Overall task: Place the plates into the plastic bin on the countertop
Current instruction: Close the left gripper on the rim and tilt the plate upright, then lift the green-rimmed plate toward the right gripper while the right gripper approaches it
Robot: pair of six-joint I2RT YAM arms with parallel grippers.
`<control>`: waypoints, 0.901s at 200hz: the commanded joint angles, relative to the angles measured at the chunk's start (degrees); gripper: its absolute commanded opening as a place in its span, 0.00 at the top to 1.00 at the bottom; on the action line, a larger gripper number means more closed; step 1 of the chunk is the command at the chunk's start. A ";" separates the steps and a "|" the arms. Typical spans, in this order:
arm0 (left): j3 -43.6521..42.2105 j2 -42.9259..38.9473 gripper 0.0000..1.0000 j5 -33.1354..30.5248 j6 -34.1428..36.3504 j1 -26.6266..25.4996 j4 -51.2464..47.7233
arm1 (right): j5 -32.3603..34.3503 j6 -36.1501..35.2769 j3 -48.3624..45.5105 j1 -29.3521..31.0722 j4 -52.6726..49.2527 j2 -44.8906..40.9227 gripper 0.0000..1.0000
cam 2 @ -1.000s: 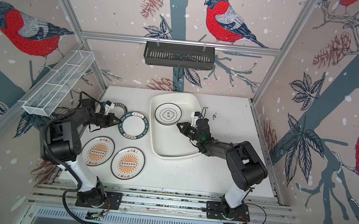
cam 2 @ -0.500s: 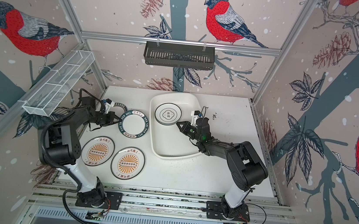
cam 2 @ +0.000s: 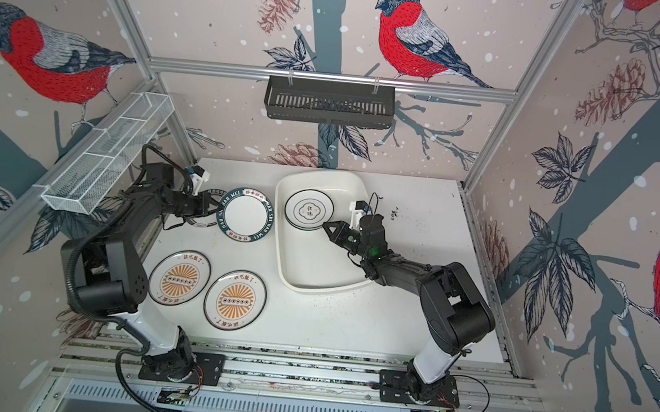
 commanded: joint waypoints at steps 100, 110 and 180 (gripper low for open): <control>4.65 -7.49 1.00 0.18 -3.87 -0.06 2.76 | -3.54 -4.33 3.29 0.64 -1.18 -0.44 0.78; 4.79 -8.20 1.00 0.95 -4.38 -0.35 3.34 | -3.37 -4.64 3.98 0.78 -2.11 -0.59 0.77; 7.82 -8.90 1.00 3.53 -7.55 -4.74 3.11 | -5.95 -5.41 9.44 1.94 -1.56 1.83 0.70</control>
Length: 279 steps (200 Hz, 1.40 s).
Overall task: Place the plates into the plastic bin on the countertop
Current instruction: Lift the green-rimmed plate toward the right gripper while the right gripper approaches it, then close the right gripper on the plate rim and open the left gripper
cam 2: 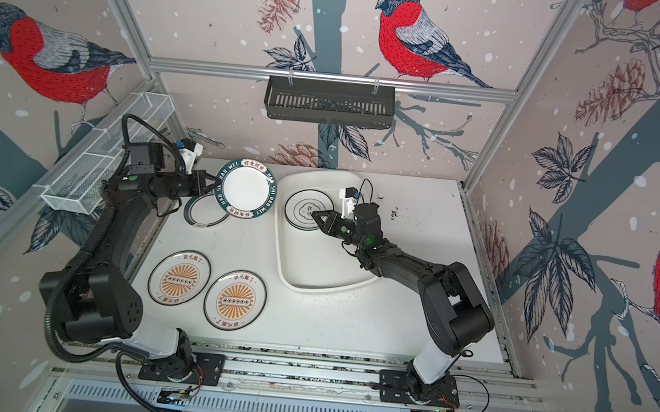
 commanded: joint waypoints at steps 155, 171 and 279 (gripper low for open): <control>3.04 2.33 1.00 9.74 -4.77 -9.00 1.03 | 0.92 -5.35 6.71 3.03 -2.63 0.66 0.63; 2.60 2.16 1.00 9.43 -4.67 -9.41 1.20 | 0.61 -5.28 6.89 3.13 -2.32 0.74 0.64; -0.88 0.27 1.00 8.53 -5.42 -11.68 3.66 | -4.11 2.64 4.20 1.55 8.89 2.52 0.92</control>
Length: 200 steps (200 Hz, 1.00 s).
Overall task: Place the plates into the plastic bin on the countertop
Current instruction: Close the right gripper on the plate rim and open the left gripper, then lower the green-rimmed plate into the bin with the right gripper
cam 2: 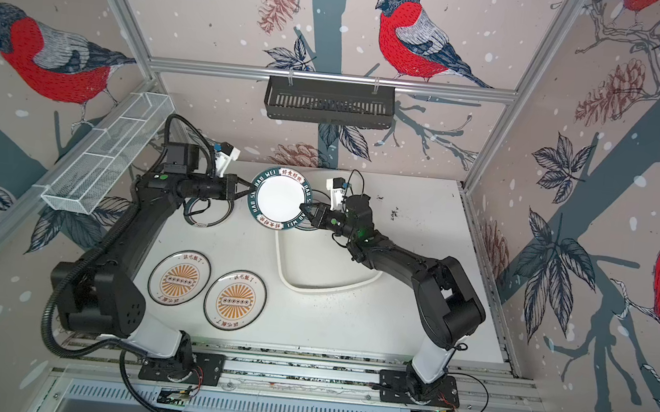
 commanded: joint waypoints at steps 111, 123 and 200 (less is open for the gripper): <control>-2.13 -2.82 0.35 -4.31 -1.49 -0.38 3.58 | -2.77 2.28 -2.32 -2.84 5.22 -1.97 0.96; -1.70 -3.08 0.33 -6.21 -0.87 -0.42 2.86 | -3.75 2.15 -2.89 -4.23 4.49 -2.91 0.96; 1.49 -3.40 0.32 -7.16 2.58 -0.31 -0.82 | -7.79 -12.43 -1.62 -13.60 -25.78 -9.67 0.96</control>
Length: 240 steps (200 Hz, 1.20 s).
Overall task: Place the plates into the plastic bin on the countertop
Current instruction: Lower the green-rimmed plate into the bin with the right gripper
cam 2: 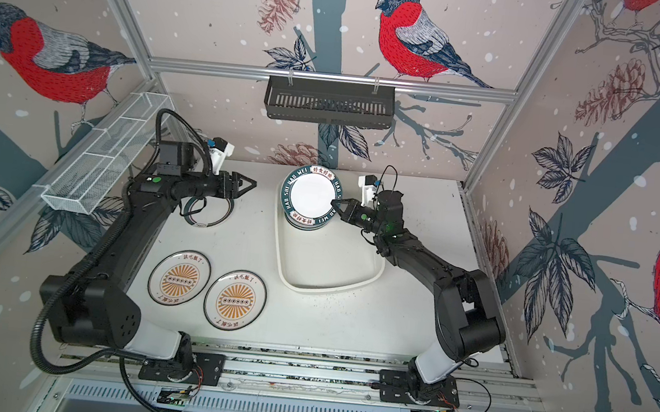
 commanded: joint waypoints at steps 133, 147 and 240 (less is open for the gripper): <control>1.83 0.70 0.31 4.07 3.28 -0.08 -2.76 | -4.03 -17.94 0.60 -3.34 -32.99 -1.06 0.94; 2.10 0.78 0.31 4.08 3.43 -0.10 -3.05 | -2.77 -19.20 2.06 -2.47 -35.23 0.16 0.94; 1.54 -0.18 0.31 3.13 3.21 -0.06 -1.90 | -2.37 -21.62 8.42 0.00 -42.85 7.74 0.93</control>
